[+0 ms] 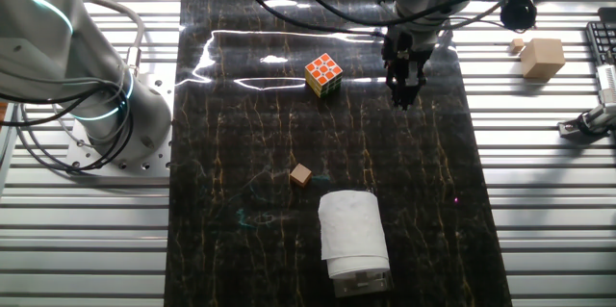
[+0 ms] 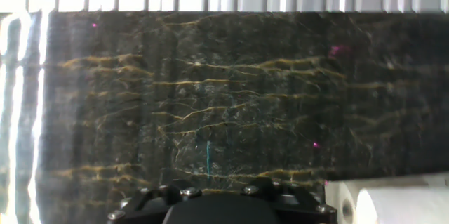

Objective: Take the roll of paper down from the shelf

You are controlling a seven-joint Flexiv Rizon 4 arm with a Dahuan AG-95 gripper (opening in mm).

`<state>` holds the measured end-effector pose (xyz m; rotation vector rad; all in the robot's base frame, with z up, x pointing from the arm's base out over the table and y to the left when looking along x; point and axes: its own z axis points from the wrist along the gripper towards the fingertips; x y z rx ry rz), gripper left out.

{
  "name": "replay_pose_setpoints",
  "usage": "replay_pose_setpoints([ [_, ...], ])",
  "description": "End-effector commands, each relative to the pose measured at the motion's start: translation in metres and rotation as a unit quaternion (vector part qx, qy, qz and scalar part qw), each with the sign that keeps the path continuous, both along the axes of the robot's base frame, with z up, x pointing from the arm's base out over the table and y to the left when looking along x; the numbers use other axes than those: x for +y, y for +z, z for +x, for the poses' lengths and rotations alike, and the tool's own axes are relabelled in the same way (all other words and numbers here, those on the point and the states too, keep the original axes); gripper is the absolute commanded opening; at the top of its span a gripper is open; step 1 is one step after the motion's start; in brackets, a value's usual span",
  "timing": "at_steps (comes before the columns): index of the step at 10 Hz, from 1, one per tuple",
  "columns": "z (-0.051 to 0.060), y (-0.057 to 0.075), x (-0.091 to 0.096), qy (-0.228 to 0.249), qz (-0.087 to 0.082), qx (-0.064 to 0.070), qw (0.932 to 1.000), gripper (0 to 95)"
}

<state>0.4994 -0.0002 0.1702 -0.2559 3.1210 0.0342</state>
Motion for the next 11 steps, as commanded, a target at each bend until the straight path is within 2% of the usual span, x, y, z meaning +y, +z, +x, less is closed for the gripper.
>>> replay_pose_setpoints([
  [1, 0.0006, -0.0002, 0.0002, 0.033, 0.003, -0.002, 0.9995, 0.0],
  [6, 0.0006, -0.0002, 0.0002, 0.060, 0.003, -0.001, 0.9982, 0.0],
  [8, 0.0006, -0.0002, 0.0002, 0.101, 0.003, 0.005, 0.9949, 0.0],
  [9, 0.0006, -0.0002, 0.0002, 0.161, 0.002, 0.016, 0.9869, 0.0],
  [11, 0.0006, -0.0002, 0.0002, 0.217, 0.006, 0.030, 0.9756, 0.0],
])
